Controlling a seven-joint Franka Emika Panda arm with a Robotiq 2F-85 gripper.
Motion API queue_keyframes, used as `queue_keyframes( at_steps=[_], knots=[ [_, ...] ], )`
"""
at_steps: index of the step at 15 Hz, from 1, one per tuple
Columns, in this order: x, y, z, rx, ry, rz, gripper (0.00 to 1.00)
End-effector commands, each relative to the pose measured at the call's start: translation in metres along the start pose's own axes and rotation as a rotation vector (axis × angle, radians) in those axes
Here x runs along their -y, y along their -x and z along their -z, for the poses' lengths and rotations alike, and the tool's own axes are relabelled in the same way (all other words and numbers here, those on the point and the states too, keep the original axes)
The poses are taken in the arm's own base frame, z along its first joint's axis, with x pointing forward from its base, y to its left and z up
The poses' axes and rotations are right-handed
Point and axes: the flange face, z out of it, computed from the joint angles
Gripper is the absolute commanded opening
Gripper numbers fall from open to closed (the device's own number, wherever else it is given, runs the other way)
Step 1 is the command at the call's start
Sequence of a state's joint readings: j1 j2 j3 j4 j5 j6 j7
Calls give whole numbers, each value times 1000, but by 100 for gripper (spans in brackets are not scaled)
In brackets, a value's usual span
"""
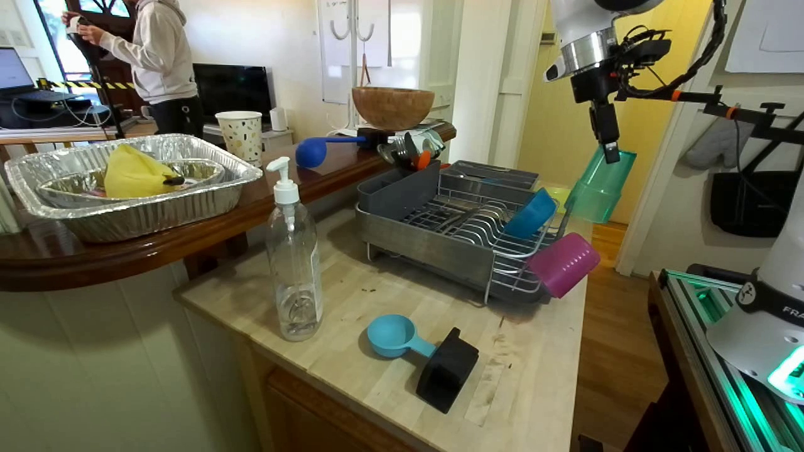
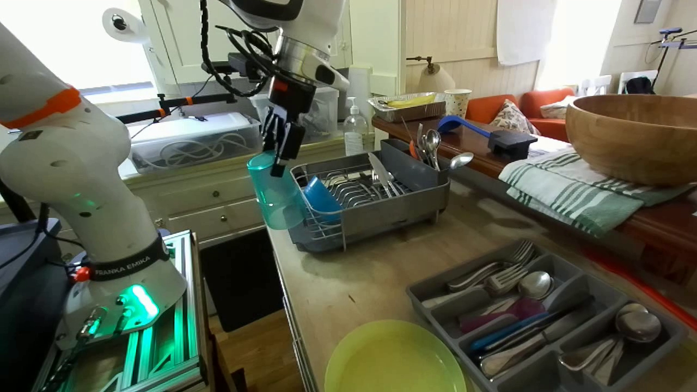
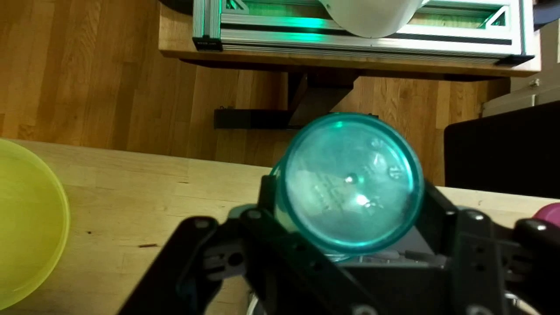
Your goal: Place the green cup between the drying rack and the cutlery rack and place it right side up
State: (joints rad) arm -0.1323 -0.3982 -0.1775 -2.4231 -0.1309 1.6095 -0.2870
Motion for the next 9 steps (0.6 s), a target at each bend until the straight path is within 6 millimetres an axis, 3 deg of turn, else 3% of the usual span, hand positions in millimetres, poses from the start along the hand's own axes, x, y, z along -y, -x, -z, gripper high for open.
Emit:
queue_keyframes(
  at_steps=[1, 9],
  knots=[
    [5, 15, 18, 58, -10, 30, 50],
    [8, 53, 47, 178, -26, 13, 50]
  ],
)
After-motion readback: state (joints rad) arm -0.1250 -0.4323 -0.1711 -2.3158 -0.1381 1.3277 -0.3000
